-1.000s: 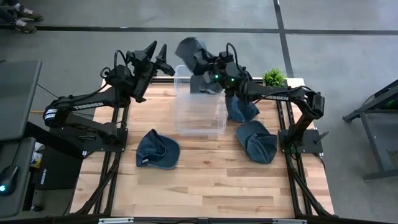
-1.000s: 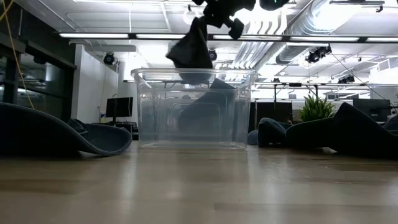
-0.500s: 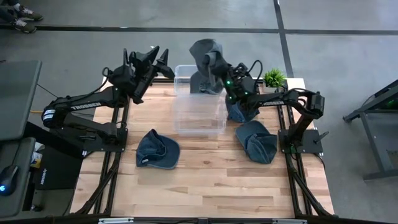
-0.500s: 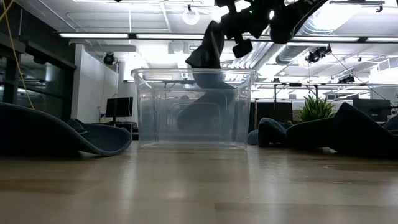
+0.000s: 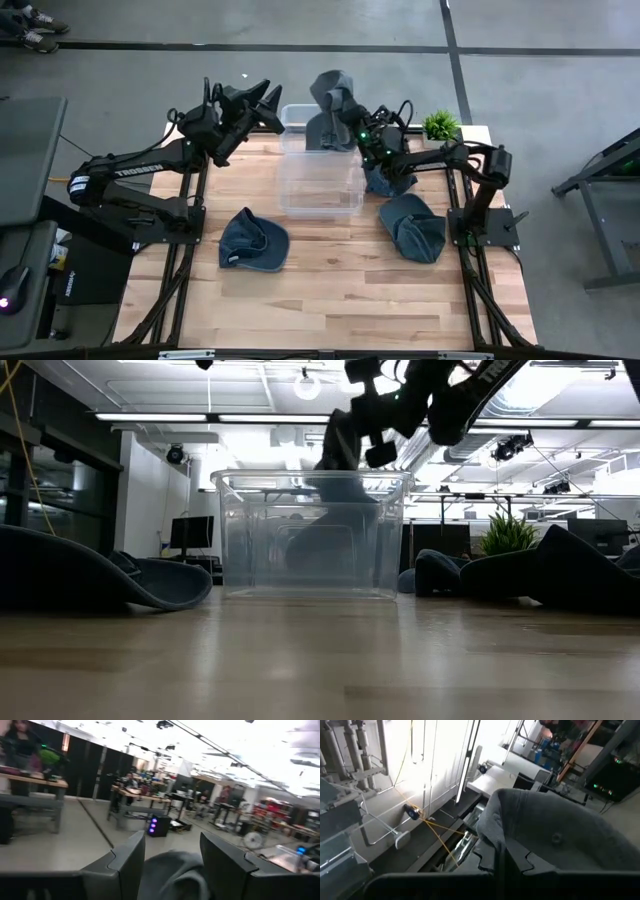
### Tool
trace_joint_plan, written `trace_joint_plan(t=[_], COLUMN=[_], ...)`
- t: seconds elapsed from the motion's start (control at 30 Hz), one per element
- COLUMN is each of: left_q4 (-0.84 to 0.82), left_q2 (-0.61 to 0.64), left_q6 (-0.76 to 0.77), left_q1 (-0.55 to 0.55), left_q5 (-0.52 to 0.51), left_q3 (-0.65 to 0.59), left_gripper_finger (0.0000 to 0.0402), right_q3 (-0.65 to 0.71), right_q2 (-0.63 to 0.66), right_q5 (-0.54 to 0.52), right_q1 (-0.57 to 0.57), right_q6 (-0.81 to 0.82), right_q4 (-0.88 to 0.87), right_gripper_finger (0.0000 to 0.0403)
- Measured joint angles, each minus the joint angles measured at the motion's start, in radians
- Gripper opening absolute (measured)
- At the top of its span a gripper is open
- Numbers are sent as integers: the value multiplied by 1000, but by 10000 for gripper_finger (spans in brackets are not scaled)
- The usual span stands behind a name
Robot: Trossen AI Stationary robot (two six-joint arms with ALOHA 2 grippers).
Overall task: Pick & Place hat
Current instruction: Put the gray cap into the top transparent bin
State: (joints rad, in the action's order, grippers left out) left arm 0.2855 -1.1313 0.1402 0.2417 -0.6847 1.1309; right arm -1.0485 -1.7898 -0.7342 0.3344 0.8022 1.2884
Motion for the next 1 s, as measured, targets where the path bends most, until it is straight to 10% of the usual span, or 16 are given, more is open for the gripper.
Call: trace_joint_plan(t=[1.0], left_q4=[-136], left_q2=[0], left_q6=[109], left_q1=[0], left_q5=[103], left_q3=[0], left_gripper_finger=[189], right_q3=[-259], right_q2=[-236], right_q5=[69], right_q1=[6], right_q6=[6], right_q4=[-148], right_gripper_finger=[0])
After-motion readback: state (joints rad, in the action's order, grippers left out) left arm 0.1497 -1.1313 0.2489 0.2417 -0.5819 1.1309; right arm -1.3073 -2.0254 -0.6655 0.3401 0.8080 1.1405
